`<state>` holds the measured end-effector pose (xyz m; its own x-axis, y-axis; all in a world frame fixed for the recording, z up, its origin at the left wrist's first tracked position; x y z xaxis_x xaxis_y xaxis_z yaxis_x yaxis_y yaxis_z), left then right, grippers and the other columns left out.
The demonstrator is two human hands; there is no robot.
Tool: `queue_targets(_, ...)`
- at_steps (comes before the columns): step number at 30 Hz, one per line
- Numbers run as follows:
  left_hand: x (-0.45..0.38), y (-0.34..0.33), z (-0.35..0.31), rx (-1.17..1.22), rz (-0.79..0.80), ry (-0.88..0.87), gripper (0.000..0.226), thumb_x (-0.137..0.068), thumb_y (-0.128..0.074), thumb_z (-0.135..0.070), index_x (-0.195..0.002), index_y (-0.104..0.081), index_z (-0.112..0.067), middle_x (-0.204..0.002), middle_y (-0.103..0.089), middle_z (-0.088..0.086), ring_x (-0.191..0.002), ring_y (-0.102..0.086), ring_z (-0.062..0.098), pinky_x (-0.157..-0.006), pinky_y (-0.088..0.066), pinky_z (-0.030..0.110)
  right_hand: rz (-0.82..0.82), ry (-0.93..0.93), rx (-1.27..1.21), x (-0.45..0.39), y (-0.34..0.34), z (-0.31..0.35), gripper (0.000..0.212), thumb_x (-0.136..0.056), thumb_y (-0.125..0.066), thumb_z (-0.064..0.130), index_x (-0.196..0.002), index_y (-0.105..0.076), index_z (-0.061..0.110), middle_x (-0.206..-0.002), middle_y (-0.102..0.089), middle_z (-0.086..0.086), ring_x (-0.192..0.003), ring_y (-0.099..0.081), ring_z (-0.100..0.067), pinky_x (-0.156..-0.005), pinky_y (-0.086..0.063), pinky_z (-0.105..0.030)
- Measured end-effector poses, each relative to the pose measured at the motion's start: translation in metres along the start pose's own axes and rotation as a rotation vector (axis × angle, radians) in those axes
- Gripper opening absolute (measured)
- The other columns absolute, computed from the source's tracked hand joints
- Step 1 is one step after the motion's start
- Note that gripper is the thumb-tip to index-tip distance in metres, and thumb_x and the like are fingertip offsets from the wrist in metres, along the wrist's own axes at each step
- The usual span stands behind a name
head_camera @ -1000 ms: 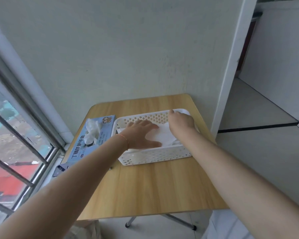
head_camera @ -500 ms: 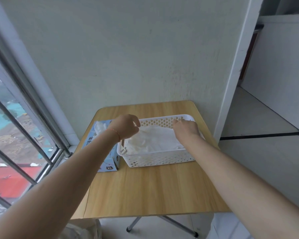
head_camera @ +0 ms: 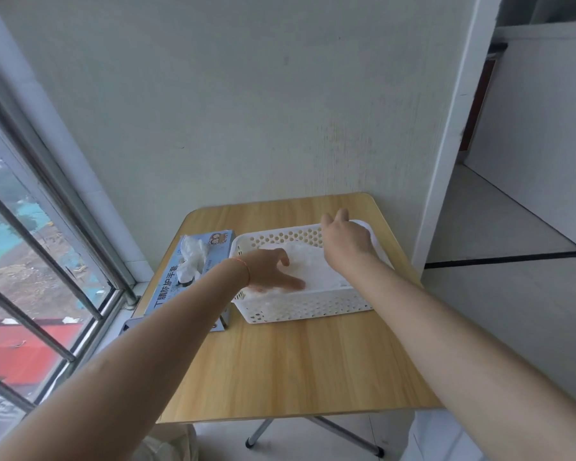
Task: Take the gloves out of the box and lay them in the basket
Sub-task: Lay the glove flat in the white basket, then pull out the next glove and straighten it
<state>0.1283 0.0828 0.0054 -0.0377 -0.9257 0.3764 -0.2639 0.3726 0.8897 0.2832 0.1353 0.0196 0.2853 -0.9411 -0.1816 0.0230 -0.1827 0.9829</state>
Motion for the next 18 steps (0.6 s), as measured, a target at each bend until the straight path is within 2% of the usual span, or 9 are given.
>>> queue_targets(2,0.004,0.016,0.006,0.111,-0.038,-0.048,0.048,-0.088,-0.063,-0.055,-0.127,-0.048,-0.031,-0.085,-0.065,-0.003,-0.062,-0.062,0.011,-0.056,-0.053,0.024,-0.001,0.042,-0.122,-0.003,0.007,0.017,0.037,-0.086,-0.047,-0.002,-0.122,-0.043,0.005,-0.120,-0.043,-0.016,-0.054,-0.042,-0.020,-0.042,-0.029,-0.028)
queue_targets(3,0.008,0.029,0.012,0.167,-0.098,-0.074,0.040,-0.092,-0.061,-0.050,-0.125,-0.052,-0.029,-0.084,-0.065,0.000,-0.059,-0.061,0.012,-0.051,-0.050,0.022,0.016,0.071,-0.195,-0.004,0.009,0.028,0.032,-0.088,-0.044,0.001,-0.120,-0.045,0.006,-0.118,-0.044,-0.014,-0.061,-0.048,-0.023,-0.046,-0.033,-0.029)
queue_targets(6,0.021,0.059,0.050,0.320,-0.359,-0.078,0.016,-0.097,-0.058,-0.031,-0.106,-0.066,-0.021,-0.083,-0.066,0.004,-0.056,-0.058,0.013,-0.055,-0.049,0.022,0.071,0.145,-0.434,-0.011,0.008,0.064,0.017,-0.094,-0.040,0.016,-0.105,-0.053,0.012,-0.106,-0.053,-0.004,-0.086,-0.056,-0.025,-0.068,-0.048,-0.036)
queue_targets(8,0.031,0.064,0.088,0.371,-0.555,0.031,0.015,-0.095,-0.054,-0.021,-0.092,-0.068,-0.024,-0.090,-0.068,0.004,-0.060,-0.058,0.014,-0.059,-0.049,0.025,0.065,0.182,-0.560,-0.017,0.007,0.093,0.016,-0.092,-0.042,0.019,-0.096,-0.057,0.015,-0.096,-0.059,-0.002,-0.085,-0.058,-0.024,-0.070,-0.048,-0.035)
queue_targets(9,0.033,0.062,0.106,0.375,-0.628,0.095,0.020,-0.094,-0.051,-0.016,-0.093,-0.069,-0.023,-0.099,-0.067,0.004,-0.068,-0.059,0.016,-0.065,-0.049,0.026,0.065,0.201,-0.605,-0.018,0.008,0.107,0.016,-0.092,-0.042,0.018,-0.093,-0.058,0.015,-0.093,-0.061,-0.002,-0.085,-0.059,-0.024,-0.070,-0.049,-0.035)
queue_targets(11,0.041,0.055,0.141,0.383,-0.685,0.201,0.031,-0.086,-0.050,-0.018,-0.112,-0.066,-0.022,-0.113,-0.056,0.005,-0.099,-0.058,0.024,-0.088,-0.048,0.033,0.083,0.246,-0.666,-0.021,0.011,0.139,0.017,-0.091,-0.043,0.017,-0.092,-0.060,0.014,-0.092,-0.062,-0.003,-0.085,-0.060,-0.024,-0.074,-0.051,-0.036)
queue_targets(13,0.049,0.046,0.163,0.393,-0.567,0.231,0.069,-0.069,-0.056,-0.041,-0.136,-0.049,-0.026,-0.130,-0.046,0.007,-0.126,-0.044,0.028,-0.106,-0.040,0.045,0.090,0.278,-0.657,-0.023,0.013,0.165,0.019,-0.090,-0.044,0.017,-0.093,-0.062,0.014,-0.092,-0.064,-0.002,-0.086,-0.059,-0.024,-0.078,-0.050,-0.036)
queue_targets(15,0.054,0.033,0.174,0.428,-0.381,0.188,0.108,-0.053,-0.064,-0.058,-0.150,-0.026,-0.031,-0.147,-0.034,0.008,-0.135,-0.037,0.029,-0.110,-0.036,0.051,0.092,0.296,-0.575,-0.026,0.010,0.187,0.020,-0.089,-0.044,0.017,-0.092,-0.064,0.015,-0.093,-0.065,-0.002,-0.089,-0.058,-0.025,-0.085,-0.045,-0.036)
queue_targets(18,0.053,0.016,0.184,0.402,-0.258,0.112,0.129,-0.059,-0.087,-0.054,-0.155,-0.005,-0.032,-0.157,-0.023,0.005,-0.141,-0.032,0.027,-0.115,-0.031,0.047,0.164,0.320,-0.446,-0.027,0.000,0.215,0.019,-0.088,-0.046,0.016,-0.086,-0.064,0.013,-0.097,-0.068,-0.005,-0.097,-0.058,-0.026,-0.091,-0.040,-0.038)
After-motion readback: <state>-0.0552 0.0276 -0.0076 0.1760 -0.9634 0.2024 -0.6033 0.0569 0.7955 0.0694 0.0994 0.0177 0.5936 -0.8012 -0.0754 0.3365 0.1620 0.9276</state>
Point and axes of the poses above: each hand's wrist, its own x-axis away from the middle knuckle, its own y-axis out of the back of the hand, z = x × y, the point moved 4 cm from there along -x, towards the middle knuckle
